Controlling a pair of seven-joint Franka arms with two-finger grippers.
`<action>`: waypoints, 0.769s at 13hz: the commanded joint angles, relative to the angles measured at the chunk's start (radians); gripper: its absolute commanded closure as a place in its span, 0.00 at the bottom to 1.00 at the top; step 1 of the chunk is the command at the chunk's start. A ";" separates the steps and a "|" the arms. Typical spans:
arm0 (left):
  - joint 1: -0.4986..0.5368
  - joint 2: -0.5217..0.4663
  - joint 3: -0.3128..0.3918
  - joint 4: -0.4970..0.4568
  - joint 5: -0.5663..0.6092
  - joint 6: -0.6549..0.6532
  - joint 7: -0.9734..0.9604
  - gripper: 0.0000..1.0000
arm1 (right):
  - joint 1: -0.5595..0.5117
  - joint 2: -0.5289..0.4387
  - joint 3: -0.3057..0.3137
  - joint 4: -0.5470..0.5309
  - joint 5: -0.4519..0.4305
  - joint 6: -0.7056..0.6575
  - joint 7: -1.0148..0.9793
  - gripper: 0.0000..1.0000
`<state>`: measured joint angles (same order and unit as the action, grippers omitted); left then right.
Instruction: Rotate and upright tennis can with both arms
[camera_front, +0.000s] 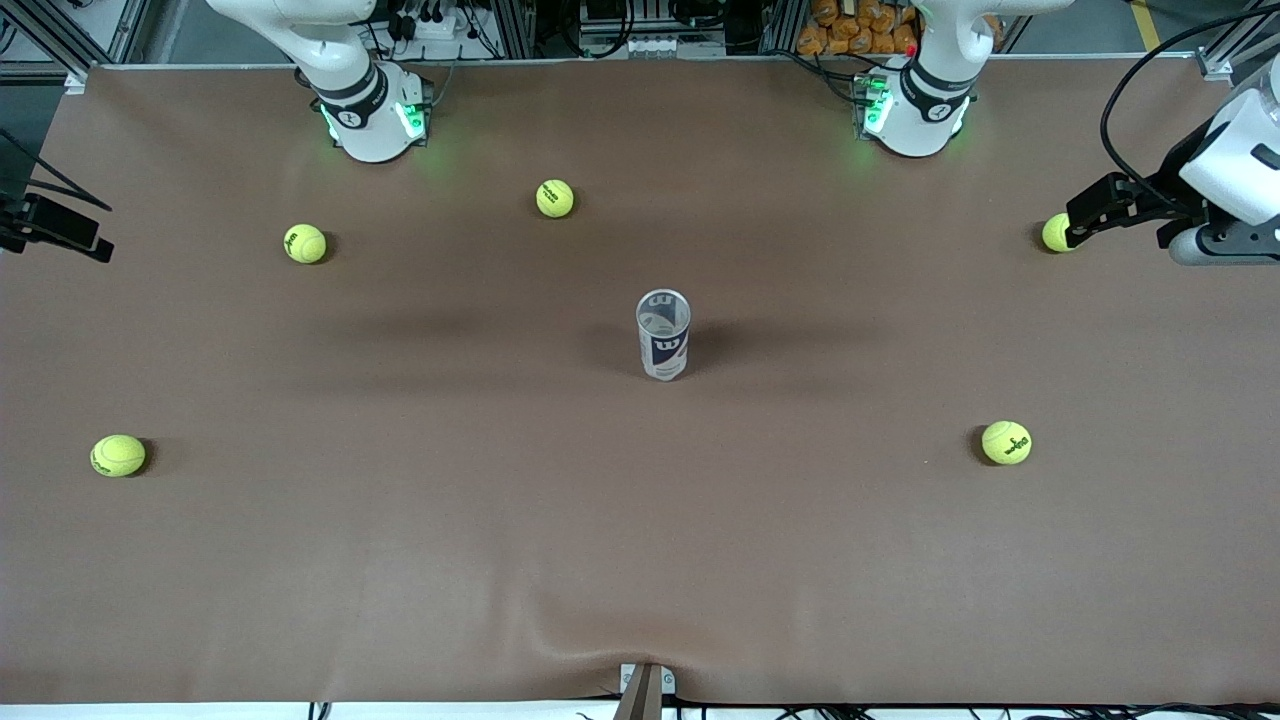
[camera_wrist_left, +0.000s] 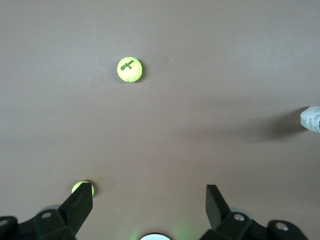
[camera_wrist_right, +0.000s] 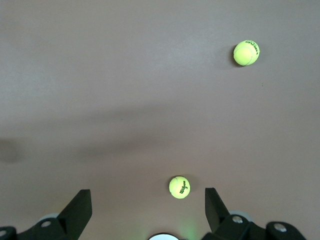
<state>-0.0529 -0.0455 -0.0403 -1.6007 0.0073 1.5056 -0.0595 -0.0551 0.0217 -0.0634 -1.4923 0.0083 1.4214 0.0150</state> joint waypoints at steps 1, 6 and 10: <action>-0.016 0.012 0.010 0.025 0.020 0.005 0.021 0.00 | 0.008 0.000 -0.004 0.014 -0.005 -0.010 0.014 0.00; -0.012 0.018 0.020 0.022 0.019 0.016 0.104 0.00 | 0.008 0.000 -0.004 0.014 -0.005 -0.012 0.014 0.00; -0.010 0.019 0.109 0.024 0.014 0.027 0.106 0.00 | 0.004 0.000 -0.004 0.014 -0.005 -0.012 0.014 0.00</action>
<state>-0.0555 -0.0356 0.0125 -1.5978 0.0111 1.5332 0.0320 -0.0552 0.0217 -0.0641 -1.4915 0.0082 1.4213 0.0150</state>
